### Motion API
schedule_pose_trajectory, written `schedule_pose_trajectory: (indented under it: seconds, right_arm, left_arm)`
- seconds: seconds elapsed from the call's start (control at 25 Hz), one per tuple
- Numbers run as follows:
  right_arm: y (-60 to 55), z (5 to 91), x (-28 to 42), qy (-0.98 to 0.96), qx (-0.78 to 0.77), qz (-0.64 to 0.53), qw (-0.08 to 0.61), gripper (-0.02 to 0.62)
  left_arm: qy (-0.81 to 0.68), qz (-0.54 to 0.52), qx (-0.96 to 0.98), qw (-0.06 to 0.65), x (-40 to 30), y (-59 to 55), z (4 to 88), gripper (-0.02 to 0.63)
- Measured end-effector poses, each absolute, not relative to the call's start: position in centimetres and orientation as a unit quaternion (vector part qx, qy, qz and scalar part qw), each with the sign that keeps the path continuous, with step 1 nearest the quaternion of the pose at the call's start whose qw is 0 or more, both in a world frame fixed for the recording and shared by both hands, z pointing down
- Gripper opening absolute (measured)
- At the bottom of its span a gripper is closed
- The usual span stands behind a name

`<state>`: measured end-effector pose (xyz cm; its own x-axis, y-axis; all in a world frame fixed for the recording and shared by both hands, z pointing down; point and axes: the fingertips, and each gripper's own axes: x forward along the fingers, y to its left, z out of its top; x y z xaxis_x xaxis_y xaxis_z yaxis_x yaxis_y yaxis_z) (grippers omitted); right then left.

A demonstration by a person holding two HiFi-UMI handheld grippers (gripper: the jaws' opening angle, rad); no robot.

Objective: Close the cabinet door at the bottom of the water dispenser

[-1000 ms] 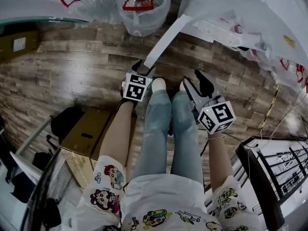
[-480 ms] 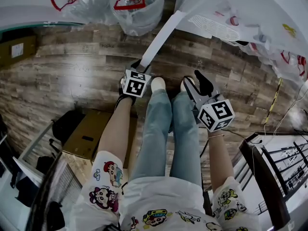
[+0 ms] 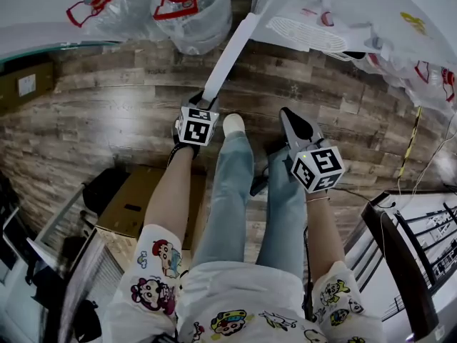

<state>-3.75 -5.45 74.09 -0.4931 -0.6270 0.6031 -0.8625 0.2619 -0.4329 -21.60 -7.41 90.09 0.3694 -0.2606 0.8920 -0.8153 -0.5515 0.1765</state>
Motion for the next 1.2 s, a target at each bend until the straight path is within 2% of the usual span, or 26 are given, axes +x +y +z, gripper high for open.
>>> schedule_pose_trajectory:
  seconds: [0.84,1.2]
  right_arm:
    - [0.2,73.6,10.7,-0.749,0.517,0.396,0.121,0.011]
    - [2.7,74.3,18.0,-0.721,0.546,0.414,0.102,0.011]
  left_arm:
    - [-0.405,0.444,0.696,0.394,-10.9,-2.2,90.2,0.19]
    - [-0.401,0.452,0.69,0.397,-3.7,-1.5,90.5,0.209]
